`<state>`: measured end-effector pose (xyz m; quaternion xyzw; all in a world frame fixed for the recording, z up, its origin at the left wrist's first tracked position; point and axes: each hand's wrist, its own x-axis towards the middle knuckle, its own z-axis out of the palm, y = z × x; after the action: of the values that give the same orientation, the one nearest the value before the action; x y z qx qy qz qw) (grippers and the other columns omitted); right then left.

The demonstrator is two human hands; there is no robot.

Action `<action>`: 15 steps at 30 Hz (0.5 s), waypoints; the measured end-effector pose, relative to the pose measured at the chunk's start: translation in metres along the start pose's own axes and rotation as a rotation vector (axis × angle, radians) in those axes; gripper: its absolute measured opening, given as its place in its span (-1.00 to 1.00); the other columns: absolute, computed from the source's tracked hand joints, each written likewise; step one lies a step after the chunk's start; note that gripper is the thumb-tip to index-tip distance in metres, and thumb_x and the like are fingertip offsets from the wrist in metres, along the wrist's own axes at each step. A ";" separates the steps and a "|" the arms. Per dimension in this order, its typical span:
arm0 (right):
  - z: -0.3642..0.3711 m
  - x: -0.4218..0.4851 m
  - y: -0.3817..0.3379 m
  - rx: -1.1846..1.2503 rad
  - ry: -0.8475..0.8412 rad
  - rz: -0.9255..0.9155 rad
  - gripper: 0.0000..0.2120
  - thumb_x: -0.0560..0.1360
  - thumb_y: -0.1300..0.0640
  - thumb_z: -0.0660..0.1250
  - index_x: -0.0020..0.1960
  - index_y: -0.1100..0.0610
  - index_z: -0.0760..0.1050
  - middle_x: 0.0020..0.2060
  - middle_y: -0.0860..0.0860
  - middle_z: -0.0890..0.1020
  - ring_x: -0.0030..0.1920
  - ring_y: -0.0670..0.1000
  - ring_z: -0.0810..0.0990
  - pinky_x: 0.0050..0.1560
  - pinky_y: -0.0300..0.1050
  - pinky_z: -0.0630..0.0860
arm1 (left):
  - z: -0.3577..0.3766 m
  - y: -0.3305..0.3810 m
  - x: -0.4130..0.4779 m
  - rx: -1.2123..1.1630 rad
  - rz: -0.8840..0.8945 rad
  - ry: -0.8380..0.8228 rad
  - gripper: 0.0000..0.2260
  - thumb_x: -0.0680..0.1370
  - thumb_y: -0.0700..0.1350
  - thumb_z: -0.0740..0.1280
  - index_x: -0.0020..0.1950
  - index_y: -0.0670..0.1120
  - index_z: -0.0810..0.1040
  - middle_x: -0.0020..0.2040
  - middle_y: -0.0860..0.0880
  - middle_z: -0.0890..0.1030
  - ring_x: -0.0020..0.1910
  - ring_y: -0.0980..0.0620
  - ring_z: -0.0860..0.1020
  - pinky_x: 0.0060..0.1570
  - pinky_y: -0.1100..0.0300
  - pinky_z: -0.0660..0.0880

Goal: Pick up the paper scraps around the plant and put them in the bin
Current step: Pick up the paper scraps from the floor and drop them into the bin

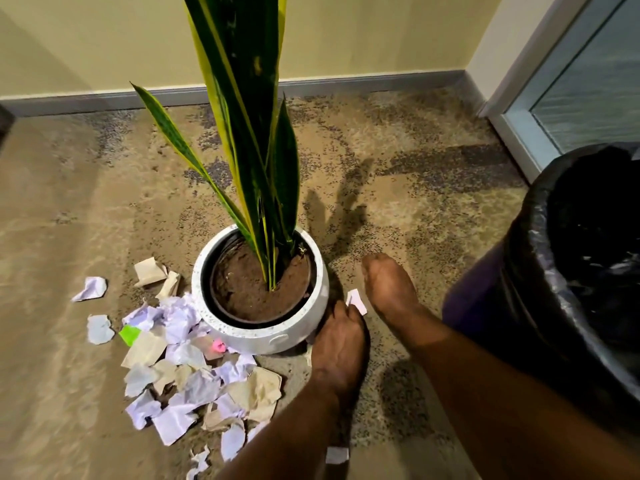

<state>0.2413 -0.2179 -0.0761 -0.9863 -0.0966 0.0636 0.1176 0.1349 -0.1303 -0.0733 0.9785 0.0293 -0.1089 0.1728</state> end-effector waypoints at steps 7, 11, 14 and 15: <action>-0.008 -0.029 0.021 -0.078 0.037 0.053 -0.74 0.50 0.33 0.27 0.15 0.15 0.53 0.02 0.14 0.57 -0.16 0.04 0.53 -0.18 -0.14 0.53 | -0.007 -0.002 -0.018 -0.012 -0.010 -0.006 -0.56 0.58 -0.34 0.14 0.46 -0.17 0.26 0.27 -0.16 0.38 0.20 -0.15 0.46 0.21 -0.08 0.43; 0.000 -0.045 0.024 -0.106 -0.040 -0.032 -0.71 0.51 0.38 0.23 0.19 0.19 0.50 0.13 0.15 0.54 -0.03 0.07 0.58 -0.01 -0.12 0.56 | -0.004 -0.005 -0.027 0.015 0.011 -0.008 -0.59 0.58 -0.29 0.11 0.45 -0.17 0.29 0.26 -0.17 0.40 0.20 -0.16 0.44 0.23 -0.04 0.41; 0.004 -0.052 0.022 -0.079 -0.065 -0.026 -0.72 0.47 0.41 0.27 0.13 0.19 0.53 0.08 0.12 0.56 -0.04 0.04 0.57 -0.03 -0.18 0.52 | -0.007 -0.007 -0.035 0.050 0.081 0.029 -0.62 0.47 -0.29 0.32 0.30 -0.23 0.50 0.13 -0.20 0.53 0.05 -0.13 0.53 0.07 0.11 0.53; 0.004 -0.054 0.022 -0.074 -0.066 -0.018 -0.73 0.46 0.41 0.29 0.11 0.19 0.54 0.06 0.11 0.57 -0.06 0.03 0.57 -0.06 -0.20 0.51 | -0.007 -0.008 -0.038 0.052 0.104 0.033 -0.63 0.38 -0.29 0.42 0.19 -0.23 0.58 0.04 -0.19 0.58 -0.04 -0.11 0.56 -0.05 0.17 0.56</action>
<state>0.1922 -0.2489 -0.0798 -0.9864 -0.1117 0.0916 0.0783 0.0990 -0.1212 -0.0607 0.9845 -0.0214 -0.0843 0.1520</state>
